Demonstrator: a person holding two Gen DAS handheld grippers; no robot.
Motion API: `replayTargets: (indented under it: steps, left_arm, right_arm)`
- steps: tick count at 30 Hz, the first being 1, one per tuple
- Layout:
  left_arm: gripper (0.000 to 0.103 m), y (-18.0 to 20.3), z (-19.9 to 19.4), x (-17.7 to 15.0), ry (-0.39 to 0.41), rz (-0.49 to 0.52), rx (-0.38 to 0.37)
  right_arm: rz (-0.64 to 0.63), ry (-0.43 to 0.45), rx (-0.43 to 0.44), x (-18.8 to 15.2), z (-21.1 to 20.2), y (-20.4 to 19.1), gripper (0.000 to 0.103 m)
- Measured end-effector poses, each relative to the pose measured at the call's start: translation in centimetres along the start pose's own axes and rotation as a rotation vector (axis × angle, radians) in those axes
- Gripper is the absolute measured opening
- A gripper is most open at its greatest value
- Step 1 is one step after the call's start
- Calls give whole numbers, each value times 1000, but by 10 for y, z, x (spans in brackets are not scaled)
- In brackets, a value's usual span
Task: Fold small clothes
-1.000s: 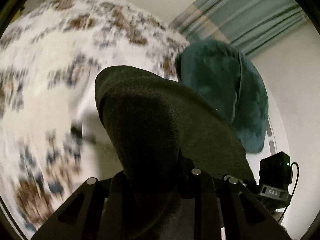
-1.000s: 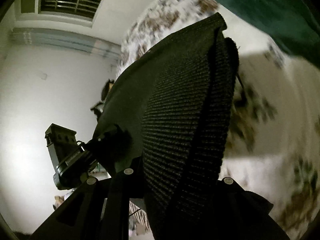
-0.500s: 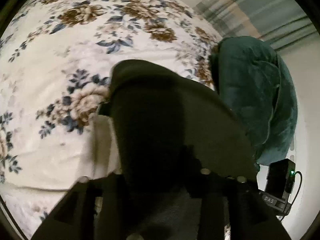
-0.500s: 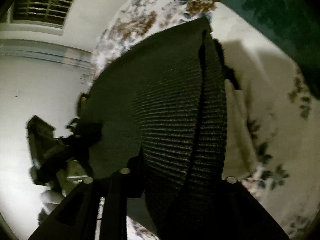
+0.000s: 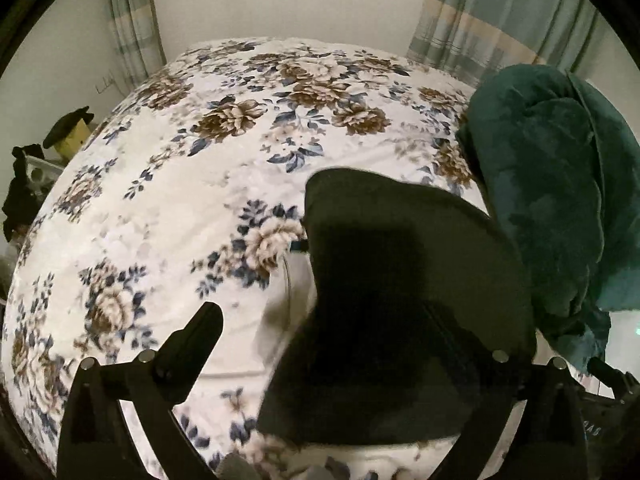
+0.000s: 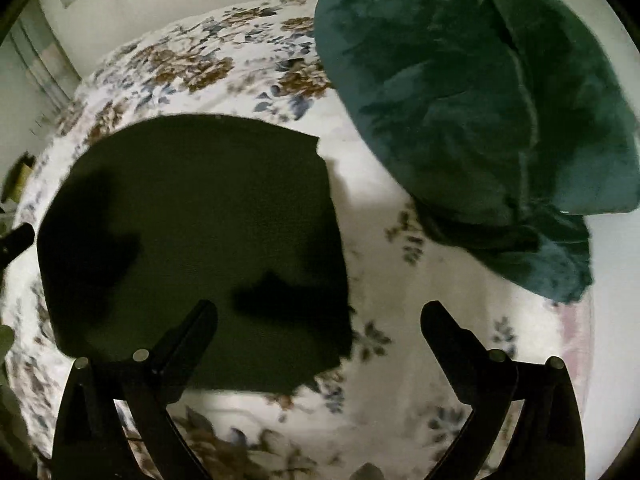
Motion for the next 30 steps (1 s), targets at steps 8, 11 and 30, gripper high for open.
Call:
replayTargets:
  steps: [8,11,30]
  left_arm:
    - [103,32,-73,-38,-14,52,38]
    - [103,38,-113,-48,7,59,58]
    - [103,84,-382,-128,229,86,130]
  right_arm:
    - [6,66,-19,-45,-87,29,103]
    - [0,130,-18,-59,-140,43,103]
    - [-31,481,99,-189,-479,122,103]
Point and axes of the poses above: each gripper's, at about its wrist camera, not at the fingertips, and z roughly the way its jaws point, y to its right, x to its top, the point moved 3 cm from there along z, roughly the way its jaws point, and after that the axes turned 11 degrees about z, right-handed, at the moved point
